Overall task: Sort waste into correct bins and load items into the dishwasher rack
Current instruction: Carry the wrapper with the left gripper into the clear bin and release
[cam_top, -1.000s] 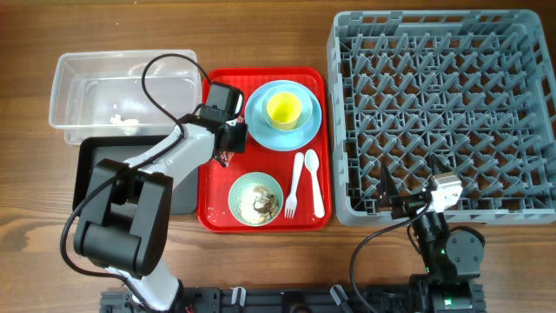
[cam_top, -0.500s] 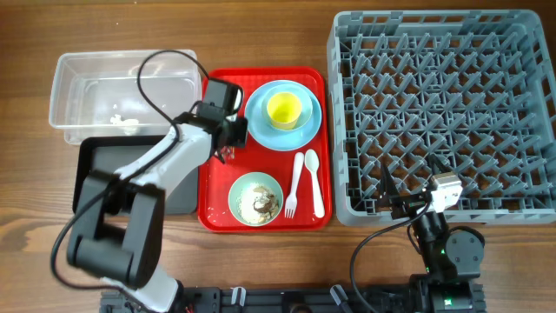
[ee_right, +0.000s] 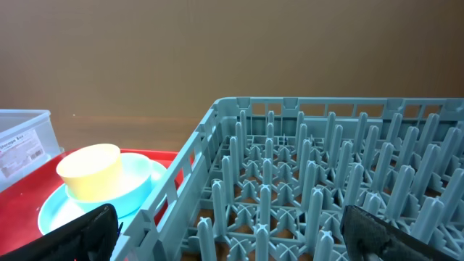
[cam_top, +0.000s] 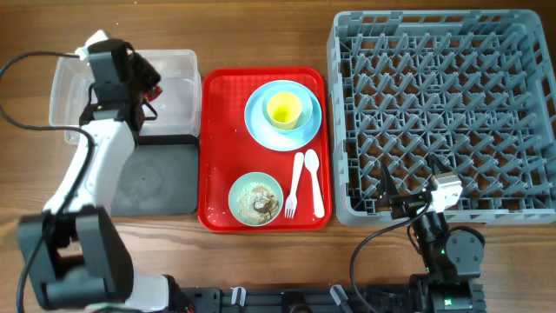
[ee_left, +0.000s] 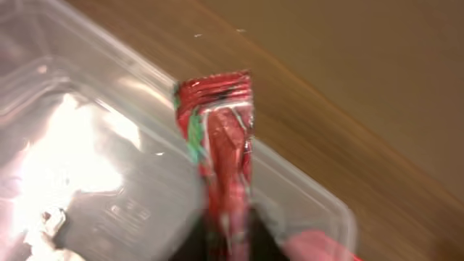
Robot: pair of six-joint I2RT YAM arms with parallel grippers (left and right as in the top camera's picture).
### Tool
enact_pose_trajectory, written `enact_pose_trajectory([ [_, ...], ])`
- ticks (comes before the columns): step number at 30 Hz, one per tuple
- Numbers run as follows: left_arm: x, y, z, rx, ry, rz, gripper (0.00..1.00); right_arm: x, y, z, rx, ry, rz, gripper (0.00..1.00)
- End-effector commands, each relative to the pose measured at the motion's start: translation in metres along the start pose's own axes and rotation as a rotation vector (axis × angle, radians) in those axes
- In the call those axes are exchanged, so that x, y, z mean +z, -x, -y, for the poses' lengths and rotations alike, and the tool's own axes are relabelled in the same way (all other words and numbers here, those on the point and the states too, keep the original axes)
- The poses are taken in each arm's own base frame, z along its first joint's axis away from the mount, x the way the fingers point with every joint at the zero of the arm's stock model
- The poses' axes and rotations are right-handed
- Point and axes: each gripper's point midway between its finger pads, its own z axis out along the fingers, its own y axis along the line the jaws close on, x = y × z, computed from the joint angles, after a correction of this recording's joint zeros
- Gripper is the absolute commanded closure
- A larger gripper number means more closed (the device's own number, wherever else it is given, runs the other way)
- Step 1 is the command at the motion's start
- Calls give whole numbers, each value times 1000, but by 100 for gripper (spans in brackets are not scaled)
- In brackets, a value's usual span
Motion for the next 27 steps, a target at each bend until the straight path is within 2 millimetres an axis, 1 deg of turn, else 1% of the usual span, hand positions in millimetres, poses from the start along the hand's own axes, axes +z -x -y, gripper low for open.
enact_pose_trajectory([
  [1, 9, 3, -7, -44, -23, -2, 58, 0, 2, -1, 11, 7, 9, 0],
  [2, 4, 8, -2, -47, -48, 6, 48, 0, 2, -1, 12, 7, 9, 0],
  [3, -4, 14, 4, -48, -72, 19, 34, 0, 2, -1, 11, 7, 9, 0],
  [4, -12, 19, 9, -48, -96, 28, 27, 0, 2, -1, 12, 7, 9, 0],
  [5, -24, 23, 16, -48, -128, 29, 23, 0, 2, -1, 12, 7, 9, 0],
  [6, -36, 27, 22, -47, -160, 30, 20, 0, 2, -1, 11, 7, 9, 0],
  [8, -62, 29, 27, -46, -181, 17, 20, 0, 2, -1, 12, 7, 9, 0],
  [10, -85, 13, 25, -66, -190, -68, 19, 0, 2, -1, 12, 7, 9, 0],
  [11, -96, 0, 27, -69, -210, -136, 20, 0, 2, -1, 12, 7, 9, 0],
  [12, -113, -24, 33, -74, -269, -255, 36, 0, 2, -1, 11, 7, 9, 0],
  [13, -123, -40, 39, -81, -310, -341, 59, 0, 2, -1, 11, 7, 9, 0],
  [14, -133, -61, 44, -92, -347, -446, 79, 0, 2, -1, 11, 7, 9, 0],
  [15, -141, -79, 46, -98, -356, -531, 86, 0, 2, -1, 12, 7, 9, 0],
  [16, -145, -92, 45, -92, -343, -582, 91, 0, 2, -1, 12, 7, 9, 0],
  [17, -152, -110, 44, -80, -318, -652, 96, 0, 2, -1, 12, 7, 9, 0],
  [18, -160, -129, 46, -60, -301, -721, 96, 0, 2, -1, 12, 7, 9, 0],
  [19, -166, -140, 48, -40, -296, -760, 96, 0, 2, -1, 11, 7, 9, 0],
  [22, -191, -180, 68, 88, -321, -864, 96, 0, 2, -1, 12, 7, 9, 0],
  [24, -203, -200, 81, 188, -340, -880, 96, 0, 2, -1, 11, 7, 9, 0],
  [25, -211, -215, 89, 268, -350, -877, 95, 0, 2, -1, 11, 7, 9, 0],
  [27, -219, -231, 99, 365, -361, -860, 93, 0, 2, -1, 11, 7, 9, 0],
])
